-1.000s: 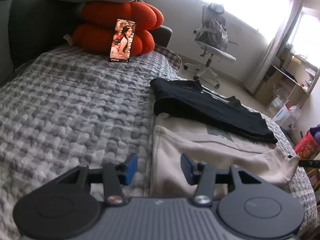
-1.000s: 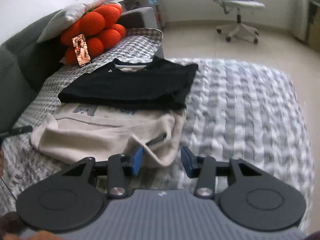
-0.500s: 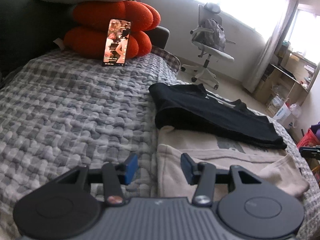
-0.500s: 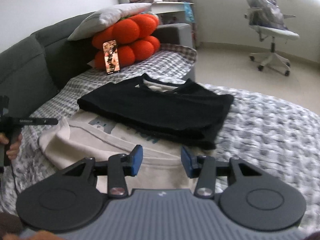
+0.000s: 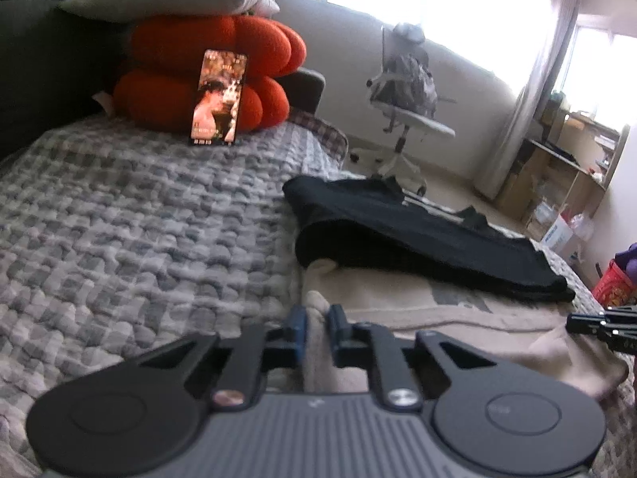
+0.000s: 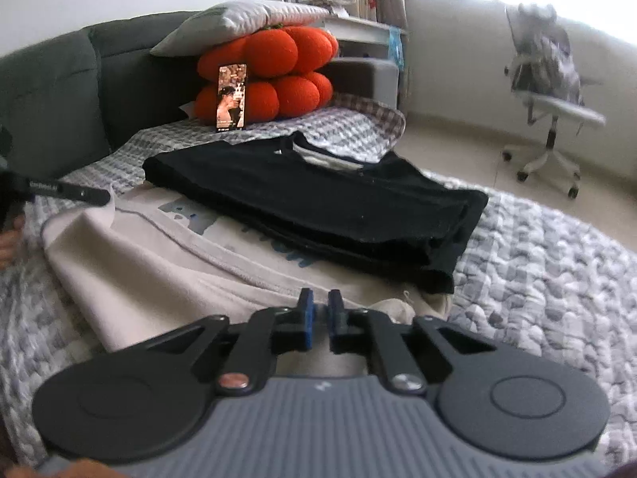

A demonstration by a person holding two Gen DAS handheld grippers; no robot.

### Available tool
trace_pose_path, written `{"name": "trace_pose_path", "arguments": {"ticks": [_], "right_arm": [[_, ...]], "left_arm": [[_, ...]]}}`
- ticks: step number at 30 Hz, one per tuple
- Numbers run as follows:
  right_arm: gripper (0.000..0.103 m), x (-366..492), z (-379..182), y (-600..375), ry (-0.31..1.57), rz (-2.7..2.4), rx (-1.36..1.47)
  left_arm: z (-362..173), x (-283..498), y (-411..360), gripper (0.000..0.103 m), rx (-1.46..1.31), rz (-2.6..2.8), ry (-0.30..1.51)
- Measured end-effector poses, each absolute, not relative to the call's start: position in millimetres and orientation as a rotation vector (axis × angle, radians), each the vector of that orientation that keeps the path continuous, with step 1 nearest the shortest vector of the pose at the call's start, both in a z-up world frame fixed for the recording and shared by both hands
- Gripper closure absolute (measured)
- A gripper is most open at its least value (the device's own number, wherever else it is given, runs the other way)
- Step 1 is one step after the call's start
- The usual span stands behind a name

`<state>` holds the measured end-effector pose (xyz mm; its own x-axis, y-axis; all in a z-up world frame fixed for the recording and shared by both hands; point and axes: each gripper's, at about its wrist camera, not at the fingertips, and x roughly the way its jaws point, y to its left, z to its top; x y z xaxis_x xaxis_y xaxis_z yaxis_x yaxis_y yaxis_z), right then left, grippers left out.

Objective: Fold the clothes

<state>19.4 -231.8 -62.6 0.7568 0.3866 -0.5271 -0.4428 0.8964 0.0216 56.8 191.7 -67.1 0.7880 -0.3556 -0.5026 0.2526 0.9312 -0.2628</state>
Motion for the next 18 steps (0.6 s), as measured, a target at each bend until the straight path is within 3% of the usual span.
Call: {"name": "trace_pose_path", "arguments": {"ticks": [11, 18], "right_arm": [[0.098, 2.3, -53.2, -241.3, 0.406, 0.389, -0.036], [0.098, 16.6, -63.9, -244.0, 0.48, 0.337, -0.014]], "left_arm": [[-58.6, 40.8, 207.9, 0.095, -0.282, -0.331, 0.4], [-76.1, 58.1, 196.0, 0.094, -0.22, -0.25, 0.496]]}}
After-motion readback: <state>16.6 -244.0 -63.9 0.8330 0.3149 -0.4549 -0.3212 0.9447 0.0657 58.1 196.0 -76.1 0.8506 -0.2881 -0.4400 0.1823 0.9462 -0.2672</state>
